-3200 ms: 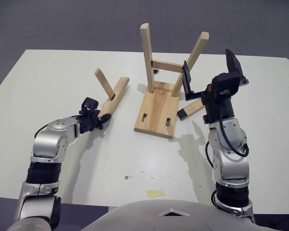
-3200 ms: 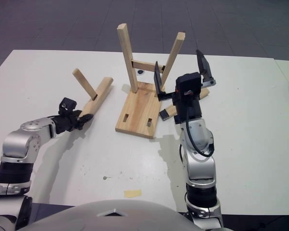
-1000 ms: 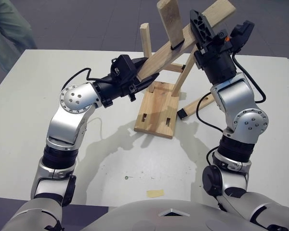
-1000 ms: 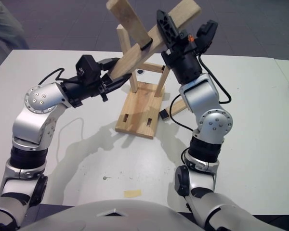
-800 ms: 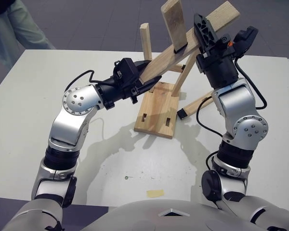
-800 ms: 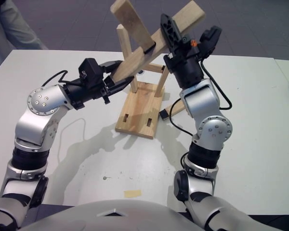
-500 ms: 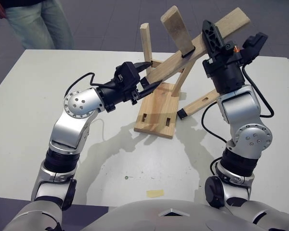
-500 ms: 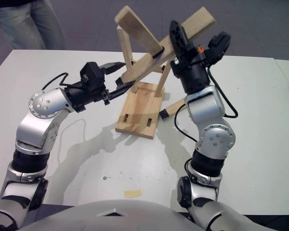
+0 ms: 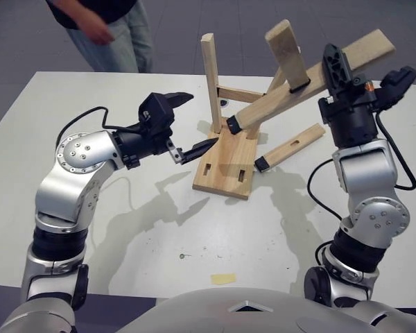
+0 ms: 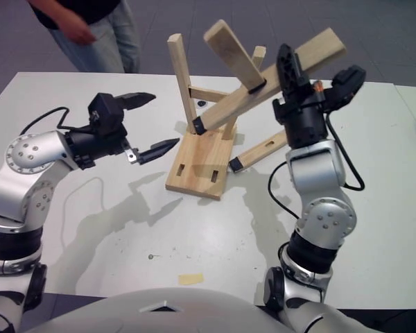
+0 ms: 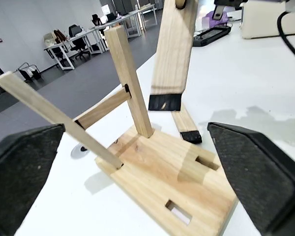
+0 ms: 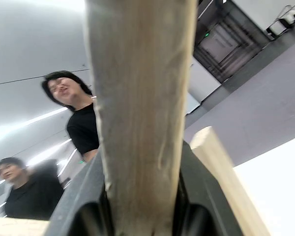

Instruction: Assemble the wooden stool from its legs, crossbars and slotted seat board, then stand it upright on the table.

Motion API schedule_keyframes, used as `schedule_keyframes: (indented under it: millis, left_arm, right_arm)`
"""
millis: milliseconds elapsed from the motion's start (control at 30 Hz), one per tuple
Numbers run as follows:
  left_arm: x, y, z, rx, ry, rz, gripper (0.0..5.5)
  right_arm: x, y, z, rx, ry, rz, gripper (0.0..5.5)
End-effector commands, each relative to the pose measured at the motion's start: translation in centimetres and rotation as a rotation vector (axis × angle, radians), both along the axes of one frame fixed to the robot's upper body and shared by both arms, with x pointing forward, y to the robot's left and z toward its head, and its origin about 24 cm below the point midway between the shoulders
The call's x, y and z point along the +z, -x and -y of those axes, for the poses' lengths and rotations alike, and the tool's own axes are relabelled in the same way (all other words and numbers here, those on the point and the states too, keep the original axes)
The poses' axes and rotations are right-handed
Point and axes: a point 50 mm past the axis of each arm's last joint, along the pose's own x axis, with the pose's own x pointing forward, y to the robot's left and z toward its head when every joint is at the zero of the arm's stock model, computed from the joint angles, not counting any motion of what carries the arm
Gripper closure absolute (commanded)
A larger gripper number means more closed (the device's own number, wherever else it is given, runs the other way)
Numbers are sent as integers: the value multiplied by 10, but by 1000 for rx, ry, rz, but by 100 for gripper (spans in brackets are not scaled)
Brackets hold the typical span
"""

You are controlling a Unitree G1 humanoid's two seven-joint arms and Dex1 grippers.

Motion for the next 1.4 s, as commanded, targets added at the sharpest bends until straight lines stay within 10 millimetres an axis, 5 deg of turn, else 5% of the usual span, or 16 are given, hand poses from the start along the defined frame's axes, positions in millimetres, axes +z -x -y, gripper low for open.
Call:
schedule_keyframes:
  millis: [33,267,500,933,1400]
  left_arm:
    - [-8,-3,-15,76,-41,-30,10]
    - [-54,6,-12,129,-201,-58,10]
    - [-103,-6,-26,273,-420,-10,10]
    - [-111,-6,-11,284,-384,1,10]
    - [-115,-3,5,247,-371,7,10]
  right_arm:
    - [-8,13,11,-19,-10,-49,449]
    - [-43,32,14,-38,16,-275,449]
    - [-59,28,-1,-91,29,-374,449]
    - [-83,26,14,-277,358,-463,449]
    - [-64,5,5,-186,467,-257,449]
